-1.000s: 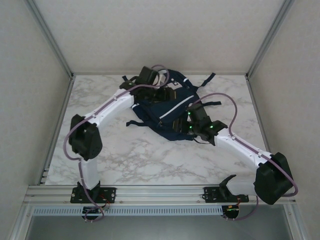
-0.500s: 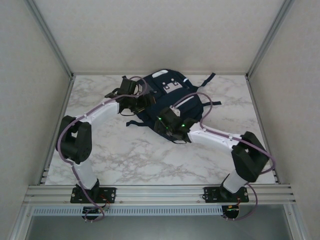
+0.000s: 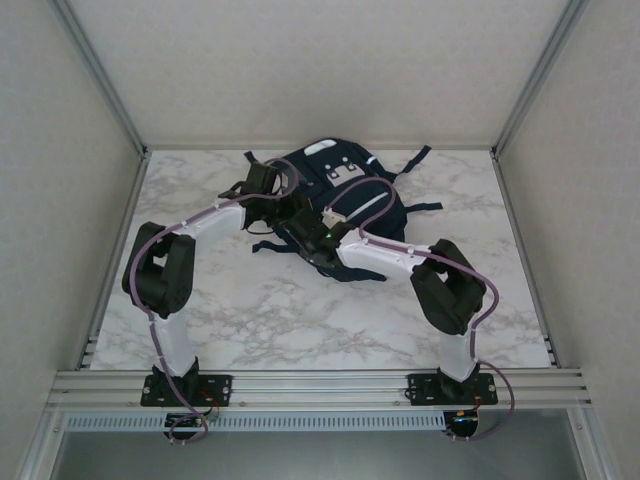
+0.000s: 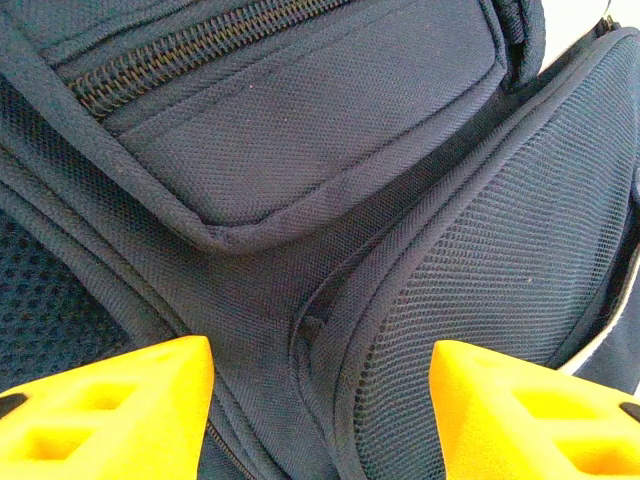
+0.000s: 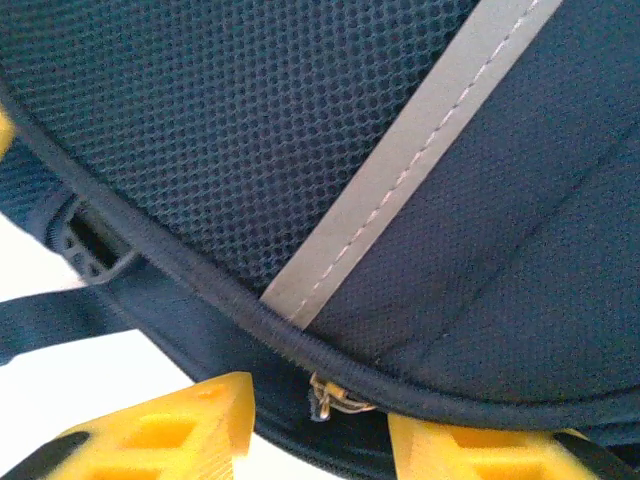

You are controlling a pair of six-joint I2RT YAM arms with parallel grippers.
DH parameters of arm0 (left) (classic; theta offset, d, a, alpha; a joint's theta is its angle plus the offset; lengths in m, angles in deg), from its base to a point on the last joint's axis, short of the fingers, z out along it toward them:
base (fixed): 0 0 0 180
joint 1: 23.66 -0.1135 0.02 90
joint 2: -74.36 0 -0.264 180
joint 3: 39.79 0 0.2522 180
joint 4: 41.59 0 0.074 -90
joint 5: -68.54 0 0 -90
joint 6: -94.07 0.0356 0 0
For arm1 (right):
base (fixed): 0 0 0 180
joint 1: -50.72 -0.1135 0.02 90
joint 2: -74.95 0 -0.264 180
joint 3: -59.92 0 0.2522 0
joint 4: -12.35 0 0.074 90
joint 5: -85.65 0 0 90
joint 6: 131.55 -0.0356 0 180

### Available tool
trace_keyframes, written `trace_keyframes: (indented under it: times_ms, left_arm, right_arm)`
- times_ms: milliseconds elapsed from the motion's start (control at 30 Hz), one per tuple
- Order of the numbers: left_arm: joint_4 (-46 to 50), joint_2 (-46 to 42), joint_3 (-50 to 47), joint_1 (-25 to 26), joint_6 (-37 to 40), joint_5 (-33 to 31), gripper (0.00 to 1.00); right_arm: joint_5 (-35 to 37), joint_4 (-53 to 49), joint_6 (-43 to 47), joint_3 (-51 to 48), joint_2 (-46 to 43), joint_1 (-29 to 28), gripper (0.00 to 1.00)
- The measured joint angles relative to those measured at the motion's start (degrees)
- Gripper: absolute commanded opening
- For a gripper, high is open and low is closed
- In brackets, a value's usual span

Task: Pack the student bag

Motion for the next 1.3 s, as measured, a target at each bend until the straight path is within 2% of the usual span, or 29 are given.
trace_keyframes:
  times_ms: [200,433,567,633,767,800,1300]
  left_arm:
    - [-1.6,0.0,-1.6,0.0,-0.7,1.2,0.57]
    - [-3.9,-0.7,-4.9,0.8,-2.4,2.1,0.6]
    - [-4.0,-0.7,-4.9,1.6,-3.4,2.4,0.61]
    - [-4.3,-0.3,-4.8,1.9,-3.7,2.3,0.53]
    - [-4.7,1.8,-3.4,1.9,-4.1,2.1,0.07]
    - [-4.8,2.4,-2.7,1.9,-4.1,2.1,0.0]
    - [-2.1,3.0,-1.0,1.8,-1.4,2.5,0.0]
  right_arm:
    - [3.7,-3.8,-1.2,2.1,2.5,-0.5,0.24]
    - [5.0,-5.2,0.4,2.6,2.9,-0.6,0.01]
    - [4.9,-5.1,2.6,2.6,2.8,-0.6,0.0]
    - [4.5,-4.3,4.5,2.0,2.4,-0.6,0.0]
    - [0.6,-2.9,9.7,0.6,0.3,0.2,0.0]
    - [-0.8,-2.7,11.0,0.5,-0.3,0.6,0.0]
    - [-17.2,-5.9,28.3,-4.6,-8.0,7.5,0.0]
